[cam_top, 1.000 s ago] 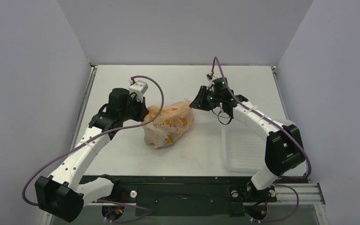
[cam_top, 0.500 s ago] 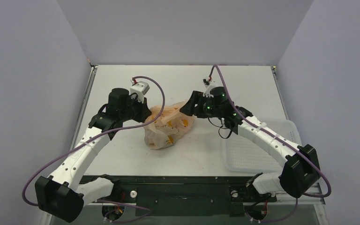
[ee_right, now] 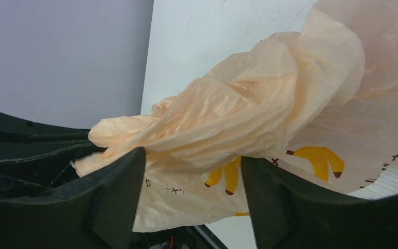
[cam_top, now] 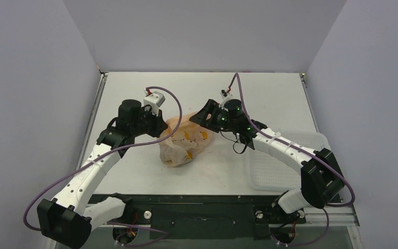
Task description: Take the fake fruits out of the plastic bag
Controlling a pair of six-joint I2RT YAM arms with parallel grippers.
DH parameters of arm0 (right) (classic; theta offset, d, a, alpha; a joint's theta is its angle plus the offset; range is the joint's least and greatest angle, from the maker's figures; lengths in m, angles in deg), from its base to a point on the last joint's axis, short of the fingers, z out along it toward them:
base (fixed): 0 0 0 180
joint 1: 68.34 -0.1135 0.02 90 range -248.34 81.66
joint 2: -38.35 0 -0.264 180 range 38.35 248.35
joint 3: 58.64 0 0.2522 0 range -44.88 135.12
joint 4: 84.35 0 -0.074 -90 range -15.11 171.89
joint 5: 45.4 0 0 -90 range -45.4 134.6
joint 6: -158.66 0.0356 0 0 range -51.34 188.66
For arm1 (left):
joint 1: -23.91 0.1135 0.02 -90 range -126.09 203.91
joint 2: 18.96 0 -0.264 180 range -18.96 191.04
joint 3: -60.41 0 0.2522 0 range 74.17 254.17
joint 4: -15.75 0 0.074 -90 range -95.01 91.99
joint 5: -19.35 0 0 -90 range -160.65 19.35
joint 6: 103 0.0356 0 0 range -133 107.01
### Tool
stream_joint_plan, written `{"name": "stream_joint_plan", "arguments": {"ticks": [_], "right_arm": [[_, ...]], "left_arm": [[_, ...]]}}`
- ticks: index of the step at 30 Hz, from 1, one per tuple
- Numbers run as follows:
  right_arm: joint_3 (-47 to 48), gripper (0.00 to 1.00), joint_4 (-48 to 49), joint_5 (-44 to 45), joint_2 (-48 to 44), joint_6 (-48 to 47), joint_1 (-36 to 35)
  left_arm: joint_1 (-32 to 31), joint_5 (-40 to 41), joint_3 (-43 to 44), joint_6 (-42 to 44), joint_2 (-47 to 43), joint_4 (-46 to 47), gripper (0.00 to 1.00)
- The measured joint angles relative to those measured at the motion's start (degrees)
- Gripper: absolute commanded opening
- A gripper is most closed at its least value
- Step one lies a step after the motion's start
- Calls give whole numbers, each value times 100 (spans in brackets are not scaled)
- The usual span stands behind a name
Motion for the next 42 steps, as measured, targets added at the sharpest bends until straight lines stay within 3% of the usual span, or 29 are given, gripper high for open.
{"name": "stream_joint_plan", "arguments": {"ticks": [2,5,10,12,15,19,27,35,42], "right_arm": [[0,81,13,7,55,98,0],[0,83,37,50,63,153,2],[0,70,55,96,111,201,87],[0,56,57,98,192,216,138],[9,22,59,94,306,208,212],[195,0,33,-24,479,208,356],[1086,0,72,-404,990,225,822],[2310,0,-46,-553,1650,245,918],[3440,0,-326,-656,2142,186,772]], "left_arm": [[0,0,0,9,-26,2,0],[0,-11,0,11,-66,13,0],[0,-48,0,11,-72,39,0],[0,-66,0,11,-76,42,0],[0,-92,0,11,-79,48,0],[0,-127,0,11,-101,57,0],[0,42,-227,9,-498,258,0],[2,828,-811,11,-1895,780,0],[4,330,-1110,57,-2378,1351,0]]}}
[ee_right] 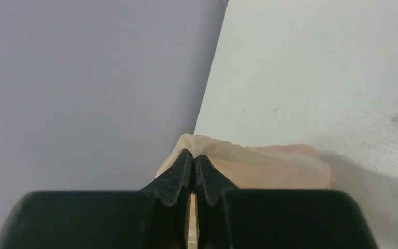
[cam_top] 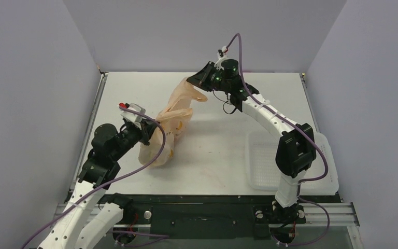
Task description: Take the fake fruits out of the plastic bag
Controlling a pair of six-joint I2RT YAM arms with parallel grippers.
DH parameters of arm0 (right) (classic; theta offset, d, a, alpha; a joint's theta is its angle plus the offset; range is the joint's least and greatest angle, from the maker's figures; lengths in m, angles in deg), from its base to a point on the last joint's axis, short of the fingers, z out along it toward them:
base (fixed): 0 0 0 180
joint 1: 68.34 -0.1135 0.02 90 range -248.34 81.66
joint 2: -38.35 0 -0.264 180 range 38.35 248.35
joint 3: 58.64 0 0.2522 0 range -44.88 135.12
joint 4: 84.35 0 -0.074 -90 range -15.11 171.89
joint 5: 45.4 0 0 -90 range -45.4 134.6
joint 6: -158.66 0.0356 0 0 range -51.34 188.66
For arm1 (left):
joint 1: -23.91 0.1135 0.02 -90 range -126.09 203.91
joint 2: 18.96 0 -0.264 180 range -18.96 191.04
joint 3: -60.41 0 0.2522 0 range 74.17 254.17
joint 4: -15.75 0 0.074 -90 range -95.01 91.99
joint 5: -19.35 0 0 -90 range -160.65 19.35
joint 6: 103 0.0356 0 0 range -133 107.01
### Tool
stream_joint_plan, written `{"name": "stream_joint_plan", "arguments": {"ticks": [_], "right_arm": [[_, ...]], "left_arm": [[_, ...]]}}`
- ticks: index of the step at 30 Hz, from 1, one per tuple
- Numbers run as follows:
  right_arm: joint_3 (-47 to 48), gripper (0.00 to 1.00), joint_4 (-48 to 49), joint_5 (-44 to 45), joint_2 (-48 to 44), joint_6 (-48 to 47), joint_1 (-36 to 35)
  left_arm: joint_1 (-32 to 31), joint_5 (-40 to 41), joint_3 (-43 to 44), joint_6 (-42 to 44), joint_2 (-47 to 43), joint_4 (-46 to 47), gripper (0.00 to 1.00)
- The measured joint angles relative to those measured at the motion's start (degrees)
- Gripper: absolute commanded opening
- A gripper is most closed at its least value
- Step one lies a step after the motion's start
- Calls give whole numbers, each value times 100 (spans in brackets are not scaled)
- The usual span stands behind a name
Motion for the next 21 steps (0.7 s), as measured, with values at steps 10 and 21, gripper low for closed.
{"name": "stream_joint_plan", "arguments": {"ticks": [10,21], "right_arm": [[636,62,-1062,46,122,-1126,-319],[-1572,74,-2216,658,-2074,-2452,234]], "left_arm": [[2,-1471,-11,-11,935,166,0],[2,-1987,-11,-44,1222,166,0]]}}
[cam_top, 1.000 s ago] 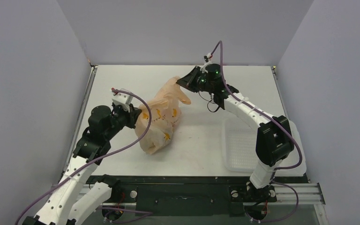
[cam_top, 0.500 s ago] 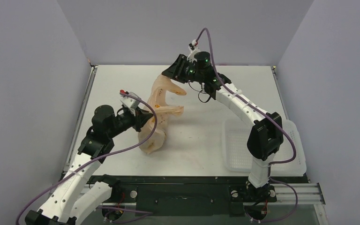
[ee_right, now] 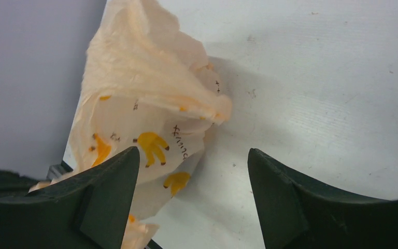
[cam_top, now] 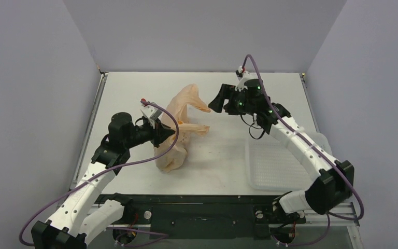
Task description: Take the fake fruits out of the plastic bag
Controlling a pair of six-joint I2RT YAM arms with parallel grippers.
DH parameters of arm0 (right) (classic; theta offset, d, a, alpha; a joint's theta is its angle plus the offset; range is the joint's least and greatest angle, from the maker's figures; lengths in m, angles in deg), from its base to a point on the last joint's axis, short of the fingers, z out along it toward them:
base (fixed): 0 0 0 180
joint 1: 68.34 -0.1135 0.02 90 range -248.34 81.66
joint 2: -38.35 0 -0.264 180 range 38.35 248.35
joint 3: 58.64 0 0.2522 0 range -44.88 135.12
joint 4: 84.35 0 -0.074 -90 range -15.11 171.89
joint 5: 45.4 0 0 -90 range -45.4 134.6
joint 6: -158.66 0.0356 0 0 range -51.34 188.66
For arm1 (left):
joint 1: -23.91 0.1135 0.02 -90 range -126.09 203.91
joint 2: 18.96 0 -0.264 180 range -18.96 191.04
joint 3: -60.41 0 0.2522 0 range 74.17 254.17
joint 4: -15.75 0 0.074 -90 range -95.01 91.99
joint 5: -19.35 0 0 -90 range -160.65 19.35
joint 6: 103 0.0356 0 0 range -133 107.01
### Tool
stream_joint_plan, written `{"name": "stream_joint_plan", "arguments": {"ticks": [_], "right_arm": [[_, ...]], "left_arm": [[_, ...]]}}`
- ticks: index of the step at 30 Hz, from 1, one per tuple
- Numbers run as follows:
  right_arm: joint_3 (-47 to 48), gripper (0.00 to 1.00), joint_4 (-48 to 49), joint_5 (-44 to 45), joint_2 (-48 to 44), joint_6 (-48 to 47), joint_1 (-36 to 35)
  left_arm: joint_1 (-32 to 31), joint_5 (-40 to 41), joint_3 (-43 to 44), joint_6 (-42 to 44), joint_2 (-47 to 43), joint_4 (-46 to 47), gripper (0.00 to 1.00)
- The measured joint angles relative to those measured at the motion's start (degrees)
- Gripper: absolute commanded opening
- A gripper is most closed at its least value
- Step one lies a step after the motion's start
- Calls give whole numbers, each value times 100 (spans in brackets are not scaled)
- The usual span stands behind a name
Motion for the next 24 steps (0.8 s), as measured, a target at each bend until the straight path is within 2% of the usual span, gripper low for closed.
{"name": "stream_joint_plan", "arguments": {"ticks": [6,13,24], "right_arm": [[-1335,76,673,-450,-1410,-428,-529],[-1425,74,743,-234,-1338,-1152,-1646],[-1600,74,1141,57,-1423,-1344,-2017]], "left_arm": [[-7,-20,0,-4,4,0,0],[-44,-37,2,4,11,-9,0],[-120,4,37,72,63,-76,0]]}}
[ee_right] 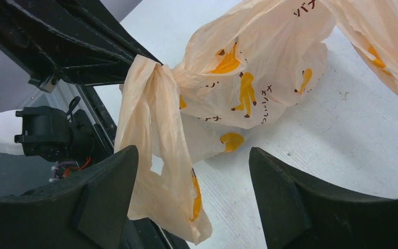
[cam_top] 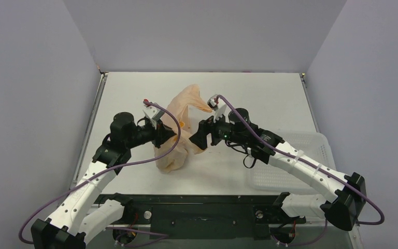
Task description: Take the fake fruits out of the plastic bag
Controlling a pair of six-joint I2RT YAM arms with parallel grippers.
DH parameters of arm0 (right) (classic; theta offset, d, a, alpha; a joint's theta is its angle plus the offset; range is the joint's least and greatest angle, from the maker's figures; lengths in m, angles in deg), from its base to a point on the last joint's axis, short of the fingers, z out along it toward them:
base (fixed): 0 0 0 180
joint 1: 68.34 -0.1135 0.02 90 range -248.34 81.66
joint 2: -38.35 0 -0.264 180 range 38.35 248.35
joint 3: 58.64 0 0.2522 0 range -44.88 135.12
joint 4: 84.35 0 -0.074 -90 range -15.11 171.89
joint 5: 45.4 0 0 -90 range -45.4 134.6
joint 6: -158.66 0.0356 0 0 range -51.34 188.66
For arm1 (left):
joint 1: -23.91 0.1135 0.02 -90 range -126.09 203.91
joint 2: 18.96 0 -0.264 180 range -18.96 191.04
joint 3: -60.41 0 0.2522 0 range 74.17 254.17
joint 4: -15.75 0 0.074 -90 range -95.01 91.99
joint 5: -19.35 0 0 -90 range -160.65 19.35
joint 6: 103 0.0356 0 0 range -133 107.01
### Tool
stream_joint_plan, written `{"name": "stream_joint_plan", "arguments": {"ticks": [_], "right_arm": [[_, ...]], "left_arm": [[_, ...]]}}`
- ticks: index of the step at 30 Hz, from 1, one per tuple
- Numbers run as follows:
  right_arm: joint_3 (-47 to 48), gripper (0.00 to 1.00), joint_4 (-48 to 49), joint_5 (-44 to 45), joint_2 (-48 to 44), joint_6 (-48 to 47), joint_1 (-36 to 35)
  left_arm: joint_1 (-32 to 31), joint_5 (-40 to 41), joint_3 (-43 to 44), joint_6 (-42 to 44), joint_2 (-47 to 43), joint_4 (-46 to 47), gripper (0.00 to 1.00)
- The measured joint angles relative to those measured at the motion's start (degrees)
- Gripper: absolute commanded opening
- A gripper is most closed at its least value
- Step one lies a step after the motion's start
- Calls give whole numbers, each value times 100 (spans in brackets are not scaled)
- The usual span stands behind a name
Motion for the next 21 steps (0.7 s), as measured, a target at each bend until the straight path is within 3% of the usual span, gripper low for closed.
{"name": "stream_joint_plan", "arguments": {"ticks": [12,17,18,20,21], "right_arm": [[-107,74,369,-236,-529,90,-24],[-107,69,195,293,-254,-205,-264],[-107,62,129,439,-197,-260,-323],[-105,34,-15,680,-79,-365,-426],[-105,13,-85,793,-9,-411,-492]], "left_arm": [[-4,2,26,17,42,-22,4],[-4,2,26,63,42,-35,11],[-4,0,26,70,42,-37,13],[-4,0,26,79,42,-37,19],[-4,-2,26,81,42,-37,23]]}}
